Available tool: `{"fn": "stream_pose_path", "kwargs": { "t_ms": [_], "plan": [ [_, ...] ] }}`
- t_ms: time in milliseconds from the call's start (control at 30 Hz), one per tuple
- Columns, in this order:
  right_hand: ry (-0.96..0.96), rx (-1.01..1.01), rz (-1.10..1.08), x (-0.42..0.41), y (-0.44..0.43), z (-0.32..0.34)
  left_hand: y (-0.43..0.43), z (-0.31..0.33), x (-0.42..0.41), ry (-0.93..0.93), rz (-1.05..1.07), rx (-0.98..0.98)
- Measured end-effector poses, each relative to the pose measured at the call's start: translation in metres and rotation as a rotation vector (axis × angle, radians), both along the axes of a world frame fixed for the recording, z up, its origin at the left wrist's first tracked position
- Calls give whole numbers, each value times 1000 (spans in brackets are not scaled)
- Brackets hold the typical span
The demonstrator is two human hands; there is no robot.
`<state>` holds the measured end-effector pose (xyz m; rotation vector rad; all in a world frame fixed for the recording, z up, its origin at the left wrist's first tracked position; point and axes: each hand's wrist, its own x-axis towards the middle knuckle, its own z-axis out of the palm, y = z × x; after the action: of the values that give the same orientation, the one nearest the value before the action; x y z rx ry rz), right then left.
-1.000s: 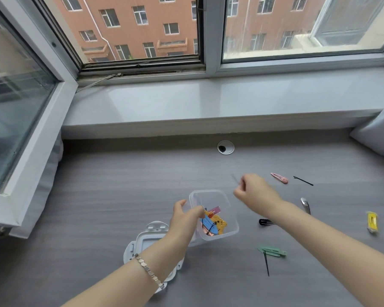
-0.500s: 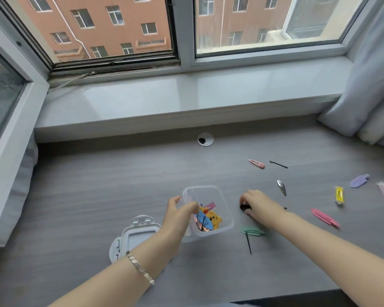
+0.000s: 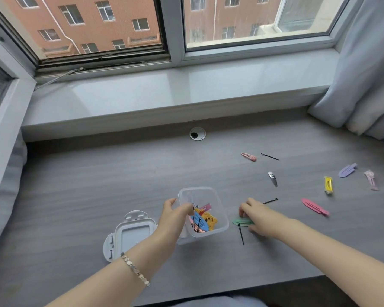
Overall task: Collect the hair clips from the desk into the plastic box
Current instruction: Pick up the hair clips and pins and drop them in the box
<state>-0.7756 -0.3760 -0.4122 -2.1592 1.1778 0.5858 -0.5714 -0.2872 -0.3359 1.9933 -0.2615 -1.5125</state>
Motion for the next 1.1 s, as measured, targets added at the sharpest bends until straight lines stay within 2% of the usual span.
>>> {"fn": "stream_pose_path", "kwargs": {
  "t_ms": [133,233,333,433,500,567,633,700,800,867,1100],
  "plan": [
    [40,-5,-60,-1,2,-3,2,-2,-2,15,13,3],
    [-10,-39,-341,2,0,3,5,-5,-4,31,21,8],
    [-205,-95,-553,15,1,27,6,-1,-11,45,37,4],
    [-416,91,-422,36,17,69,4,-2,-20,57,36,7],
    [-466,193,-311,45,27,85,4,0,-26,57,51,-2],
    [-500,161,-356,43,25,85,4,1,-30,47,70,4],
    [-514,71,-527,30,15,74,5,3,-33,46,82,5],
    [-321,25,-589,15,9,55,8,4,-35,35,110,5],
    [49,99,-438,11,19,21,13,3,-37,31,160,8],
    [101,102,-415,16,27,4,17,1,-39,27,179,14],
    [106,59,-395,22,32,-4,20,-1,-42,31,178,22]
  ]
}}
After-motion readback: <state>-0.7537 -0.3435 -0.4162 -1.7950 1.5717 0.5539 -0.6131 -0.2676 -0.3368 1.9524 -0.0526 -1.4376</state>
